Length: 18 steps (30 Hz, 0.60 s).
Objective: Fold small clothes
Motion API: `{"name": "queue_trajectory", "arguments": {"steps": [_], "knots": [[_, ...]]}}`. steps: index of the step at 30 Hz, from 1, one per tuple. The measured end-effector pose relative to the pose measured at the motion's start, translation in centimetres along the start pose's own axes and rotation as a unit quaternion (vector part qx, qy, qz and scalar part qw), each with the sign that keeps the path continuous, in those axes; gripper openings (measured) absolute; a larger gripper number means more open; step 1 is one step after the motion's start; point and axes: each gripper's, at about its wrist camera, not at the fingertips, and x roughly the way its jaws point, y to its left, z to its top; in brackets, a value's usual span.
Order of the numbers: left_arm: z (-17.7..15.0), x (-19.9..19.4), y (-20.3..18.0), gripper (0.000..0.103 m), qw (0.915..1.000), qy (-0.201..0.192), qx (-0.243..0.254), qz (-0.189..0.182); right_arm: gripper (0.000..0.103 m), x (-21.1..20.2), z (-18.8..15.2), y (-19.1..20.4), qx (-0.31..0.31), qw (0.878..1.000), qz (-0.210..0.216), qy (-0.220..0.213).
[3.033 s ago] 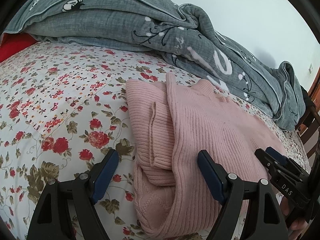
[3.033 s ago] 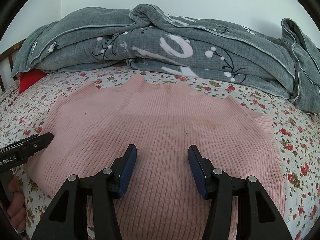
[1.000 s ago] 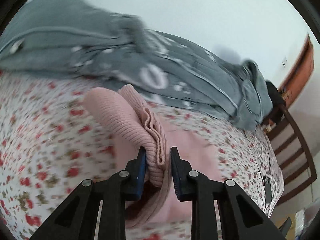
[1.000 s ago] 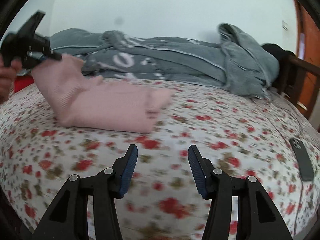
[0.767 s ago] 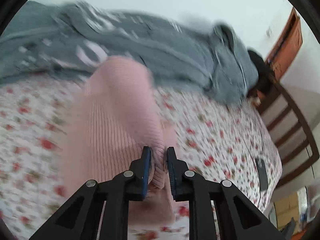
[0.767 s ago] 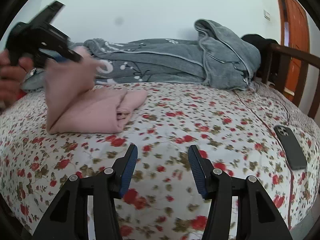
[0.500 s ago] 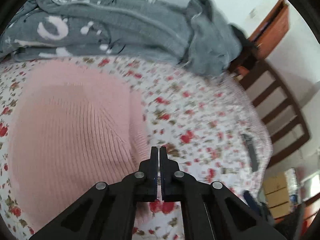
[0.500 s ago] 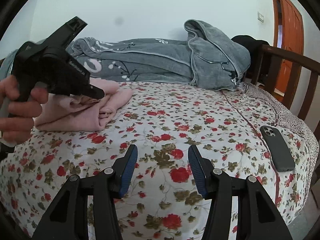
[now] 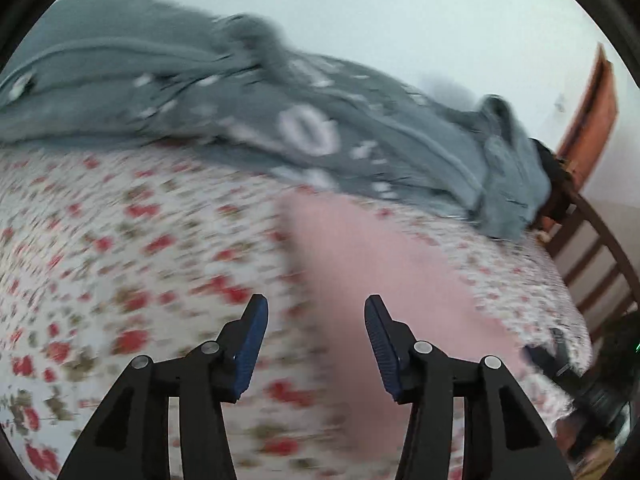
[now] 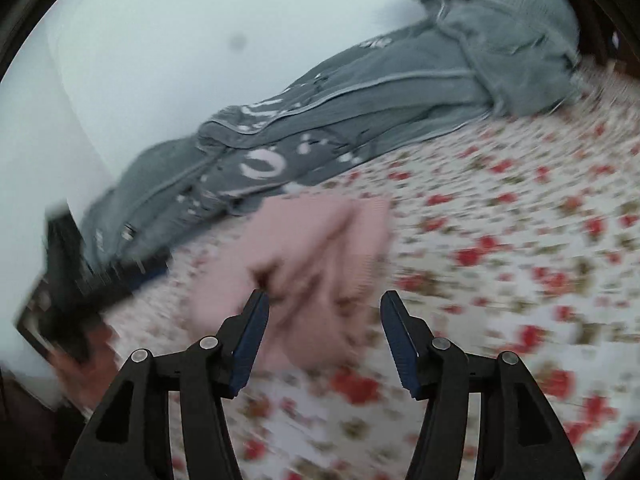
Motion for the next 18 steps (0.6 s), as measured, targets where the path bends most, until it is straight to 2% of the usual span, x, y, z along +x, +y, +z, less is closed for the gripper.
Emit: {"name": "queue_trajectory", "arguments": {"steps": [4,5,7,9,10,11,12,13,15,18], "knots": [[-2.3,2.3,5.0,0.048,0.9989,0.01,-0.009,0.044,0.06,2.9,0.8,1.0,0.035,0.998,0.042,0.025],[-2.9,3.1,5.9,0.048,0.9987,0.02,-0.014,0.045,0.06,3.9,1.0,1.3,0.044,0.997,0.05,0.035],[-3.1,3.4,6.7,0.05,0.999,0.022,-0.036,0.017,0.061,5.4,1.2,1.5,0.054,0.996,0.048,0.049],[-3.0,2.9,6.9,0.059,0.9992,-0.001,-0.038,-0.013,0.061,7.3,1.3,1.7,0.056,0.996,0.018,0.07],[-3.0,3.2,6.8,0.059,0.9992,0.008,-0.036,-0.013,0.06,8.1,1.2,1.9,0.056,0.995,0.012,0.078],[-3.0,3.5,6.7,0.059,0.9993,0.016,-0.031,-0.009,0.056,8.7,1.1,2.0,0.057,0.995,0.013,0.082],[-3.0,3.5,6.6,0.059,0.9995,0.013,-0.027,-0.013,0.037,9.0,1.0,2.2,0.056,0.995,0.012,0.081],[-2.9,3.4,6.6,0.059,0.9994,0.012,-0.026,-0.018,0.025,9.2,1.0,2.5,0.049,0.996,0.005,0.077],[-2.8,3.3,6.7,0.059,0.9992,0.011,-0.029,-0.025,0.02,7.9,1.2,3.4,0.014,0.999,-0.004,0.049],[-2.7,3.2,6.9,0.059,0.9986,0.009,-0.037,-0.036,0.019,4.7,1.9,4.1,-0.018,1.0,0.012,-0.014]]}}
